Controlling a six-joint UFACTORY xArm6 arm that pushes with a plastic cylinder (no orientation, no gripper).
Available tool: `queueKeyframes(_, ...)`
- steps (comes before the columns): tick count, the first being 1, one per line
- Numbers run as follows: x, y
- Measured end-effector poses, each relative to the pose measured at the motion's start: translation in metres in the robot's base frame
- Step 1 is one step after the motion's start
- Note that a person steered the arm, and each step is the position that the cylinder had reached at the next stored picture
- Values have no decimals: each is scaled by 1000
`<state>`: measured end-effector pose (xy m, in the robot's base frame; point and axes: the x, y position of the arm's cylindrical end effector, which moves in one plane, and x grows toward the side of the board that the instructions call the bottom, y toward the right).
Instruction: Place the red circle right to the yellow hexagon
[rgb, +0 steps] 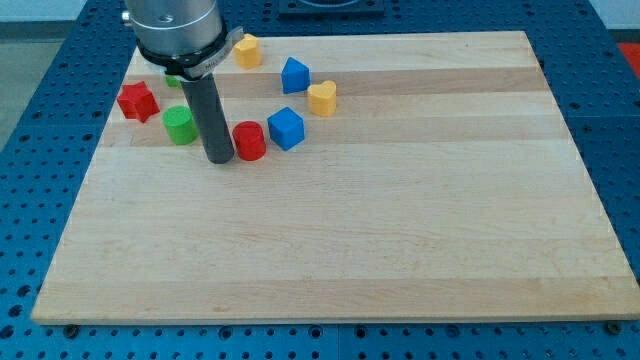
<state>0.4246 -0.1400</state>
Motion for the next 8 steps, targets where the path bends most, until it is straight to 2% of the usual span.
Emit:
queueKeyframes(1, -41, -8)
queueKeyframes(2, -61, -8)
queueKeyframes(3, -21, 16)
queueKeyframes(4, 37, 61)
queueKeyframes(5, 67, 95)
queueKeyframes(6, 59, 91)
queueKeyframes(7, 19, 67)
queueKeyframes(8, 19, 112)
